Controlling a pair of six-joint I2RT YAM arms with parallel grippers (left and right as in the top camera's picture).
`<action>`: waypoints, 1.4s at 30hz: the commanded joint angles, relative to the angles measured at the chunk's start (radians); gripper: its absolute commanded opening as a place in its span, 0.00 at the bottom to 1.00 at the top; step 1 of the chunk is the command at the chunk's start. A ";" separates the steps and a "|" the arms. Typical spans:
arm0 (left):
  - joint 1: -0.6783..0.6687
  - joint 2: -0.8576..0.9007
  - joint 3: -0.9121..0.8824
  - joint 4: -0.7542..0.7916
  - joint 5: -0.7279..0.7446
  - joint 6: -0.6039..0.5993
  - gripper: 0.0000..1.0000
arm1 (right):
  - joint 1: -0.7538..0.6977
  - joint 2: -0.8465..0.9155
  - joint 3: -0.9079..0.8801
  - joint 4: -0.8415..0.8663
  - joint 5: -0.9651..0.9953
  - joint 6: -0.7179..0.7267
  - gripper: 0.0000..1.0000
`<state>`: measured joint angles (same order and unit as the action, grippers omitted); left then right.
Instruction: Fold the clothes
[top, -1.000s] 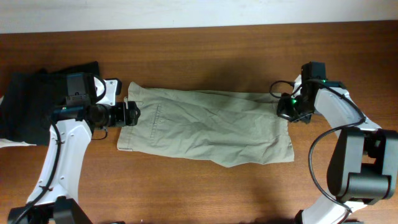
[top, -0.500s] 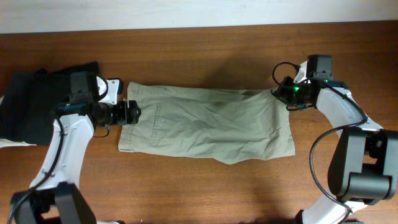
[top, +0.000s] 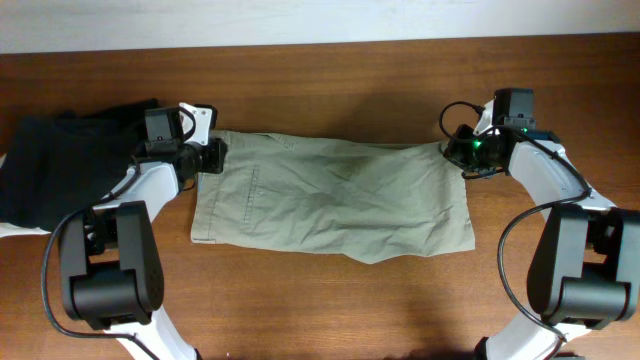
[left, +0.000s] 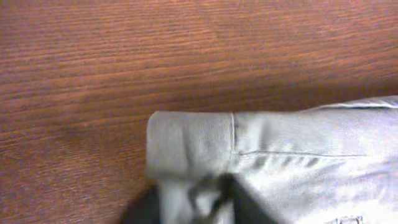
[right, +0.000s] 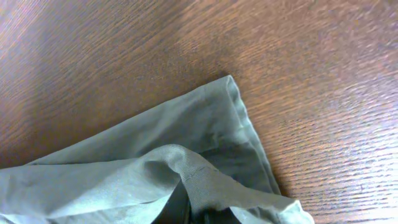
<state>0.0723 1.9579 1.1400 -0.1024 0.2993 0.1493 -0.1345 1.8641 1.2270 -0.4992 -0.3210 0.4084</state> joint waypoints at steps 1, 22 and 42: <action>0.034 -0.013 0.056 -0.049 0.027 -0.002 0.00 | -0.005 -0.010 0.016 0.011 0.061 -0.014 0.06; 0.097 -0.133 0.102 -0.620 -0.064 -0.006 0.96 | -0.024 -0.010 -0.090 -0.312 0.071 -0.222 0.75; 0.119 0.222 0.103 -0.618 0.351 0.006 0.06 | 0.010 -0.081 -0.064 -0.339 -0.095 -0.296 0.63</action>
<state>0.2153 2.0998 1.2953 -0.7071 0.6804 0.1539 -0.1299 1.7405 1.1538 -0.8341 -0.4065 0.1108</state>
